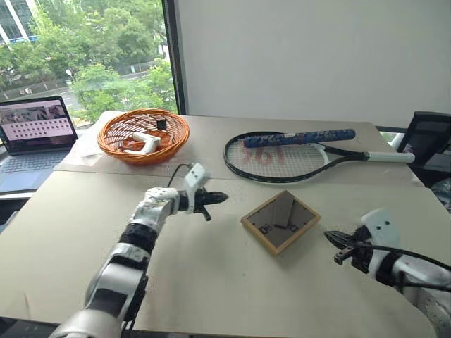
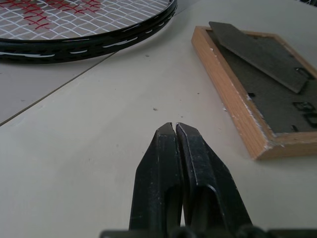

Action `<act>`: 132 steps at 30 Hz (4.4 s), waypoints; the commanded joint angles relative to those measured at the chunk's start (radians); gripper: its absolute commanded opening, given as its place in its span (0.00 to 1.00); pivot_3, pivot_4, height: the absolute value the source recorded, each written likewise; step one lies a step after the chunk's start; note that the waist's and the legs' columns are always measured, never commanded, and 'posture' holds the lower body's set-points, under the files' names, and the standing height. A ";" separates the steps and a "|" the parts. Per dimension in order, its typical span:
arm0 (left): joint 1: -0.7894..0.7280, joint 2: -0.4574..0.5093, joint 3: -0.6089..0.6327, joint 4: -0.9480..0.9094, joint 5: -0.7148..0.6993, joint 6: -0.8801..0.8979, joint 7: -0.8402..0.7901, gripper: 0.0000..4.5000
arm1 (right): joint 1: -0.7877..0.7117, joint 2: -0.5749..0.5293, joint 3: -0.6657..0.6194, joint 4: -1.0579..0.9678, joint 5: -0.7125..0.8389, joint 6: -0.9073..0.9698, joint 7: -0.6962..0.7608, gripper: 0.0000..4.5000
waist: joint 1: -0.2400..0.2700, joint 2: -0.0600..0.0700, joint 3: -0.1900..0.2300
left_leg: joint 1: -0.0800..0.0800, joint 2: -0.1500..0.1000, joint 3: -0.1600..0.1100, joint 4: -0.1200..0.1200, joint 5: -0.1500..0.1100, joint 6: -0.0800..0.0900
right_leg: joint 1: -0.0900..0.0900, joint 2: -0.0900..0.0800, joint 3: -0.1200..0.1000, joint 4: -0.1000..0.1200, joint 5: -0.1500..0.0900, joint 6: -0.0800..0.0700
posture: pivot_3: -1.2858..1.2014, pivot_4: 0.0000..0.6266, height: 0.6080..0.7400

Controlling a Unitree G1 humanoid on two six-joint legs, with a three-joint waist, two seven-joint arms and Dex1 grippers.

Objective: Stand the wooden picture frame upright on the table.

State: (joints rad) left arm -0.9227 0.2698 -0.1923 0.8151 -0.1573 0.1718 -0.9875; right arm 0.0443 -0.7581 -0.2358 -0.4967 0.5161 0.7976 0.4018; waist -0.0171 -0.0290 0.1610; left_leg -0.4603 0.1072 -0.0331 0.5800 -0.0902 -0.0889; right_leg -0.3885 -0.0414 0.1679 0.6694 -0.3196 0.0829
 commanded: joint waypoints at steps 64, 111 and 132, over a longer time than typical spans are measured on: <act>0.358 0.240 0.236 -0.655 -1.046 1.443 0.537 0.99 | -0.354 0.039 0.403 0.425 -0.416 -0.522 0.501 0.00 | -0.023 0.000 0.001 | 0.001 -0.001 -0.006 -0.002 0.001 -0.001 | 0.001 -0.001 -0.006 0.005 0.000 -0.003 | 0.52 0.24 0.86; 0.209 0.212 0.397 -0.484 -1.269 1.443 0.653 0.25 | -0.566 0.013 0.064 0.195 0.132 0.070 0.579 0.40 | -0.002 0.000 0.001 | 0.000 -0.003 -0.010 -0.005 0.002 -0.003 | 0.001 -0.003 -0.009 0.002 0.000 -0.004 | 0.52 0.24 0.86; 0.169 0.209 0.311 -0.482 -1.212 1.443 0.564 0.25 | -0.713 0.170 0.339 0.325 0.066 -0.008 0.622 0.64 | 0.001 0.001 0.003 | -0.006 -0.004 -0.018 -0.006 0.004 -0.006 | -0.001 -0.002 -0.018 0.001 -0.001 -0.005 | 0.52 0.24 0.86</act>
State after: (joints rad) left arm -0.7278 0.4722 0.1049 0.3497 -1.3563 1.6113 -0.3898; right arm -0.6447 -0.5826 0.1427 -0.1682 0.5829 0.8131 1.0380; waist -0.0162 -0.0278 0.1637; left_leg -0.4666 0.1037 -0.0516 0.5738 -0.0861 -0.0945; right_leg -0.3891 -0.0438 0.1493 0.6708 -0.3201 0.0779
